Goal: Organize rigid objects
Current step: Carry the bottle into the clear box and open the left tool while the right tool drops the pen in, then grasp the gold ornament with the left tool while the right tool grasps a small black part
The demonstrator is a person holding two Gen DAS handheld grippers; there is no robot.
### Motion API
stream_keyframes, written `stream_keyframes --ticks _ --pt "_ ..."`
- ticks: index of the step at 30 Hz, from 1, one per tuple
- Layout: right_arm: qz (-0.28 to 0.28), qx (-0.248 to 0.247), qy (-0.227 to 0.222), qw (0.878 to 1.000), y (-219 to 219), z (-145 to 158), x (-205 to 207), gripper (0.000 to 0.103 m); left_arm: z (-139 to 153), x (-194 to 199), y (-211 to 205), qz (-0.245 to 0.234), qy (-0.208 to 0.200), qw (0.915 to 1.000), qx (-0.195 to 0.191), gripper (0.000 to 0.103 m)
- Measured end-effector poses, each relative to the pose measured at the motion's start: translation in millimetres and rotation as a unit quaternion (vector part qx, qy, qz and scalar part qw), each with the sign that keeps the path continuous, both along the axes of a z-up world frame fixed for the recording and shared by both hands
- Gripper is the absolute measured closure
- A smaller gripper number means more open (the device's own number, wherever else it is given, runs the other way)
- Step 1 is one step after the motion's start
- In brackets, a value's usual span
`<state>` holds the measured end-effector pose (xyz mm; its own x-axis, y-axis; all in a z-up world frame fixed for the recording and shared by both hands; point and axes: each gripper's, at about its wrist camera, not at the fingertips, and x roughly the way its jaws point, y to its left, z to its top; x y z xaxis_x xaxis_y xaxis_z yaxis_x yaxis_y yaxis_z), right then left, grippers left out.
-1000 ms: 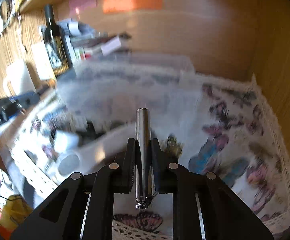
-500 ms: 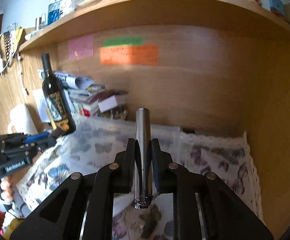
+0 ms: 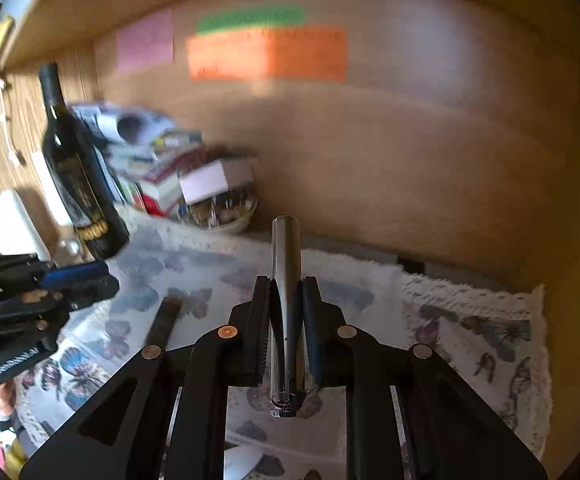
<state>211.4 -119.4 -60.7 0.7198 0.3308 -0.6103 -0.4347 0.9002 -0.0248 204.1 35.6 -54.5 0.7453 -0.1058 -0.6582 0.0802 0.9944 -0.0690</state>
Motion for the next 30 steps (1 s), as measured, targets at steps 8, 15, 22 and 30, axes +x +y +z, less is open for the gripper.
stream_keyframes --ticks 8,15,22,30 --pt "0.018 -0.036 0.071 0.997 11.9 -35.0 20.3 0.088 -6.0 3.9 2.6 -0.001 0.01 0.9999 -0.009 0.088" --pt "0.019 -0.038 0.081 0.996 13.4 -33.5 15.7 0.077 -3.4 -6.9 4.5 0.003 0.01 0.9999 -0.013 0.072" --pt "0.009 -0.014 0.046 0.999 4.3 -12.1 -7.0 0.052 10.7 -29.3 3.2 0.021 -0.019 0.9996 0.0 0.035" --pt "0.0 0.0 -0.008 1.0 -6.8 13.4 -43.6 0.033 21.2 -63.3 1.6 0.027 -0.051 0.9981 0.018 0.01"
